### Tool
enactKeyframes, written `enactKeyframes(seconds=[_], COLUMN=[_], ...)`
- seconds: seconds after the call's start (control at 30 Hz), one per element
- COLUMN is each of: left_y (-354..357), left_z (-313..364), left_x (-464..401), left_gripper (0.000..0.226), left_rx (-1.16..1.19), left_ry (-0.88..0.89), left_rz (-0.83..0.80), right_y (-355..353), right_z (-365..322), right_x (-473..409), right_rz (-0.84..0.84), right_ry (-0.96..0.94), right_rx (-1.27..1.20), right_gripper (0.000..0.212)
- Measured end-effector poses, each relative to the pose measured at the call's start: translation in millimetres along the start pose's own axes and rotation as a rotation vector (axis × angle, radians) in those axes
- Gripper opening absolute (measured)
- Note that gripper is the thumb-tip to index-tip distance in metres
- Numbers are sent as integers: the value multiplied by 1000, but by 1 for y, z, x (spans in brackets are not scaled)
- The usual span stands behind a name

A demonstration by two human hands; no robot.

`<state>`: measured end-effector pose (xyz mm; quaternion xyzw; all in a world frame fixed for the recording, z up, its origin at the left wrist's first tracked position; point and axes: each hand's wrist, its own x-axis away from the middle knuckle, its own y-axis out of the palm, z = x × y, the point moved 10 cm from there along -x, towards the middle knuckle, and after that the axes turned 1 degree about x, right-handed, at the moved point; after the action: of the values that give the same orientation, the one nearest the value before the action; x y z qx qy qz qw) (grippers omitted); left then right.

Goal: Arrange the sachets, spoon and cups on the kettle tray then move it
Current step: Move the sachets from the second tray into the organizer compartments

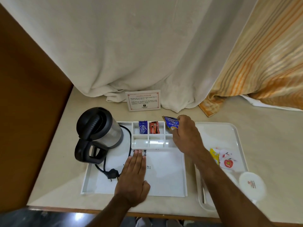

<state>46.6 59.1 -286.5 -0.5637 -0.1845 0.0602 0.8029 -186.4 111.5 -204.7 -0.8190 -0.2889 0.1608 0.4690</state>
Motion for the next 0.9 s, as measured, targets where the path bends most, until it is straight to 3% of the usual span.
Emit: enactKeyframes(seconds=[0.1,0.3,0.47,0.7,0.83,0.9], left_y=[-1,-1,0,-3,0,0], left_z=[1,0,-1,2,0,0], left_x=[0,0,0,1,0,-1], left_gripper=[89,88,88,85,85,86], left_rx=[2,-2,-34,-36,-39,-44], left_ry=[4,-14,-36,-13,-27,-26], left_rz=[7,5,-3,10,6,9], right_y=[-2,-18,-19,-10,-13,-4], right_z=[8,17,15,-14,-23,-18], right_x=[2,14,16,9,7,6], right_rz=[-12,175,218,98,154,81], right_ry=[52,212,265,83,0,-11], right_rx=[-17,-169,-192,240,309,354], right_gripper=[32,16,10,12,21,25])
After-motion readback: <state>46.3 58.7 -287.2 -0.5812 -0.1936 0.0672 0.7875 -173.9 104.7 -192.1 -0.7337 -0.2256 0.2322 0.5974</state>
